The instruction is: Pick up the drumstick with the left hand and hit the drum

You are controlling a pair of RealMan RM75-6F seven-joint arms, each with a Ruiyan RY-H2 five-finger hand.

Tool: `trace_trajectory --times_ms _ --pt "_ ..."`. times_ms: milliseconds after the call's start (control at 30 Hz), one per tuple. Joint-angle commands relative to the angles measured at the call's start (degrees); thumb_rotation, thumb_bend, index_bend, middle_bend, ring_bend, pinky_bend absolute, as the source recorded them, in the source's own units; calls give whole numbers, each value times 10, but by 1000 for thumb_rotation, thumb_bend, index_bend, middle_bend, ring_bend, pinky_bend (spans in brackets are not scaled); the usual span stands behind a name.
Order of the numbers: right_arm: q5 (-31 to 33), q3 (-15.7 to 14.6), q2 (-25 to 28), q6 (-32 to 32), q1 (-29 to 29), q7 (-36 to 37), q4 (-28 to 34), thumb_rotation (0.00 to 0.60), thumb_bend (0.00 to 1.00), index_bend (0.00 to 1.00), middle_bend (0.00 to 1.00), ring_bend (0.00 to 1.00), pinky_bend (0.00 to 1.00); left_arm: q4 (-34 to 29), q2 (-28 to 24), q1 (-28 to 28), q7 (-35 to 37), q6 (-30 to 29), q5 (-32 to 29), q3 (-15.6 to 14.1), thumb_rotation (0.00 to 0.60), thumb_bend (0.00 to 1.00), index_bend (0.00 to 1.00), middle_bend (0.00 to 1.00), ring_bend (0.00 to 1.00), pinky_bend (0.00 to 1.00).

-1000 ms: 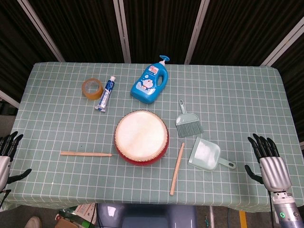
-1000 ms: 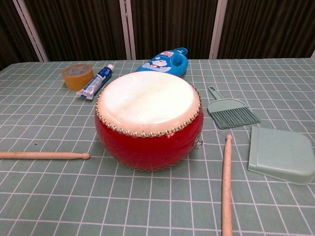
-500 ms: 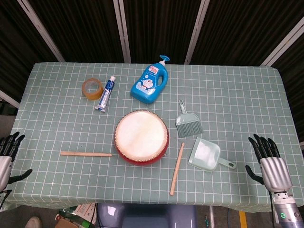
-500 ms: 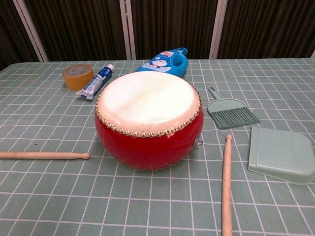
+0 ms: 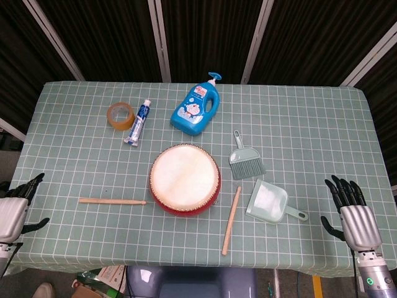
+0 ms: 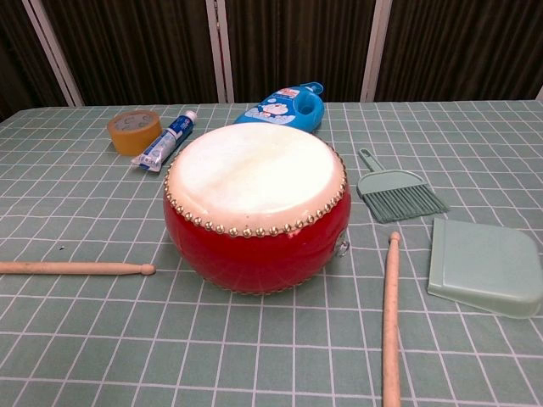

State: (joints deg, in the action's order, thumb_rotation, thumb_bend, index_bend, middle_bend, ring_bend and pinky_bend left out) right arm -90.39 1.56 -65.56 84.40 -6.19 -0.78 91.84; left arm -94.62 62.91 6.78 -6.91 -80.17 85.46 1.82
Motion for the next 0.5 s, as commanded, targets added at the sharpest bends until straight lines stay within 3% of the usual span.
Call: trace_trajectory --times_ms 33,200,300,500 --pt "-3 -1 0 0 0 -2 0 600 354 0 0 0 0 -7 12 26 -24 41 -27 12 600 175 159 769 803 784" --pt "-2 -1 -1 -2 -1 0 -1 600 353 0 0 0 0 -16 34 64 -63 110 -87 29 600 287 358 977 984 936" --pt "-1 0 -1 -3 -1 3 -1 600 354 0 0 0 0 -8 57 83 -98 134 -116 37 600 310 414 1000 1000 992" --pt "-2 -1 0 -3 -2 5 -1 600 353 0 0 0 0 13 95 110 -160 168 -170 43 600 335 439 1000 1000 1000"
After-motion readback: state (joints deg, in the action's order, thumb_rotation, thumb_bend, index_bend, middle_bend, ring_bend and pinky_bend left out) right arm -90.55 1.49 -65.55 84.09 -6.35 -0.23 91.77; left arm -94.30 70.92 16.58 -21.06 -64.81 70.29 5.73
